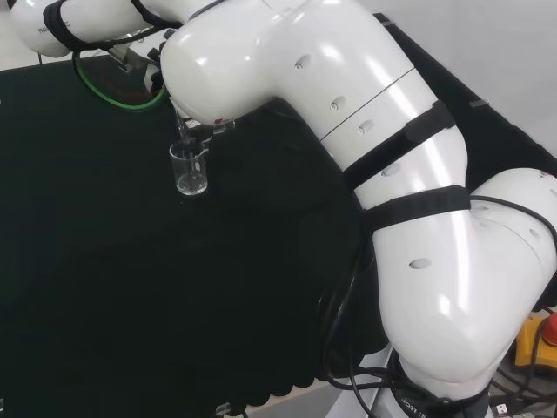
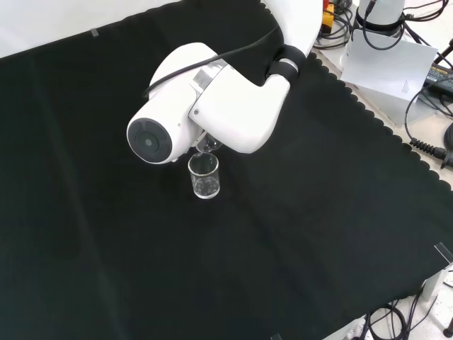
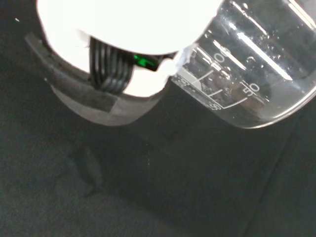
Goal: Pour the water from the handheld beaker into the one on the table.
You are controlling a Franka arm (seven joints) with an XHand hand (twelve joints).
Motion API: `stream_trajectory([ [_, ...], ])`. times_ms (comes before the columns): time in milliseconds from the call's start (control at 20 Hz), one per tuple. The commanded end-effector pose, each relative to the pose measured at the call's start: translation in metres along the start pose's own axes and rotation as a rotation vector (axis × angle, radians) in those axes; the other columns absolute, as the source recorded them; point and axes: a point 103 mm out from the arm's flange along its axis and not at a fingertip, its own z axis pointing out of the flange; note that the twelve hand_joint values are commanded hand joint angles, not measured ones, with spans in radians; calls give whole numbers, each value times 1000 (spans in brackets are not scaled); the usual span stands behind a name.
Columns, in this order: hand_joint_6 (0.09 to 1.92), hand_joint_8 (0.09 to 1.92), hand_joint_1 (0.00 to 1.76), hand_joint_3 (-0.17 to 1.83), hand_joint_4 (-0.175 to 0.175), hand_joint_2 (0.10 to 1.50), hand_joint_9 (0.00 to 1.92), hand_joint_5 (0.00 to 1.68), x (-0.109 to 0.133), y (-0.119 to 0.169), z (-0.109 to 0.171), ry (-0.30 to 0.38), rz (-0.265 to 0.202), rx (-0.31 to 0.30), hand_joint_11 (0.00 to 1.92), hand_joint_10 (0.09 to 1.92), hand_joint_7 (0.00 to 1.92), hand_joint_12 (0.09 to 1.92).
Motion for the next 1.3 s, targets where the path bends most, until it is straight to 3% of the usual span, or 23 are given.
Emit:
stream_trajectory([
  [50,899,876,1295,650,-175,712,1448,1122,-5,0,2,14,-7,-18,1115,706,1181,872],
  [1000,902,879,1295,651,-175,712,1447,1121,-24,7,18,169,-80,-156,1114,708,1179,873],
  [1300,903,879,1295,651,-175,712,1447,1120,-32,13,31,270,-119,-220,1114,709,1179,873],
])
